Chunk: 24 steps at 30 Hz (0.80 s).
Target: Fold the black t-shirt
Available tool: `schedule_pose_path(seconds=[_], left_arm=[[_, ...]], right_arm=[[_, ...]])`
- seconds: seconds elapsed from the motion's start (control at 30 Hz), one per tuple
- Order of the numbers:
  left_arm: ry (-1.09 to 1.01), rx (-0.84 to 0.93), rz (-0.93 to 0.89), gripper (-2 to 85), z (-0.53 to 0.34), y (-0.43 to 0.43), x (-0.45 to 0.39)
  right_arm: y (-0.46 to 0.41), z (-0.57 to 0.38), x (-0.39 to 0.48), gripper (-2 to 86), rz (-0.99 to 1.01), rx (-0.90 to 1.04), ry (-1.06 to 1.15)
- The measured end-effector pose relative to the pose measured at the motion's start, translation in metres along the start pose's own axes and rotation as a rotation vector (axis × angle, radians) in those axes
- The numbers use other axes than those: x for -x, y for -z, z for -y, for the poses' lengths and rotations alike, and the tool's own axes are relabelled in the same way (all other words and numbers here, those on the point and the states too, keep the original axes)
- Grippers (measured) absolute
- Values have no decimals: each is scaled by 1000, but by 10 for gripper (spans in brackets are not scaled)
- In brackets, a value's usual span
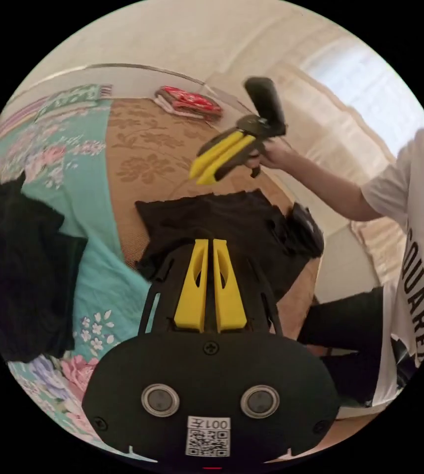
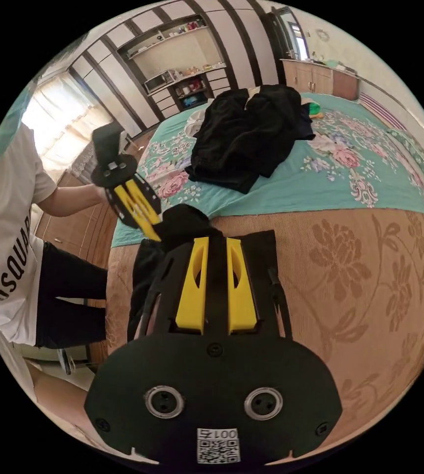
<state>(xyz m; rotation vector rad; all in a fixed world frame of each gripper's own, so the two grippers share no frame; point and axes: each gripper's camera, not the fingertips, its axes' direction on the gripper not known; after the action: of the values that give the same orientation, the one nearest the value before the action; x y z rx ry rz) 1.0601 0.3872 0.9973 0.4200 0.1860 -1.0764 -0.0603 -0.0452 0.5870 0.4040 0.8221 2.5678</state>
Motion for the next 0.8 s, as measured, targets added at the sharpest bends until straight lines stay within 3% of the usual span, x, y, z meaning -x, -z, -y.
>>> schedule_pose_path(seconds=[0.13,0.3,0.5,0.8], left_arm=[[-324,275,56,-10,35,-72,-112],[-448,471,107,-7,34,-150,-200],[-120,369,35,49,32,-163,-232],[225,365,267,79,50,-209,-250]], right_arm=[[-4,-30,14,71,91,-1,-109],[-23,-54,44,91,216,27,-165],[-60,-78,93,121,44,198,-172],[-80,-130,121,109,-109,192,-294]])
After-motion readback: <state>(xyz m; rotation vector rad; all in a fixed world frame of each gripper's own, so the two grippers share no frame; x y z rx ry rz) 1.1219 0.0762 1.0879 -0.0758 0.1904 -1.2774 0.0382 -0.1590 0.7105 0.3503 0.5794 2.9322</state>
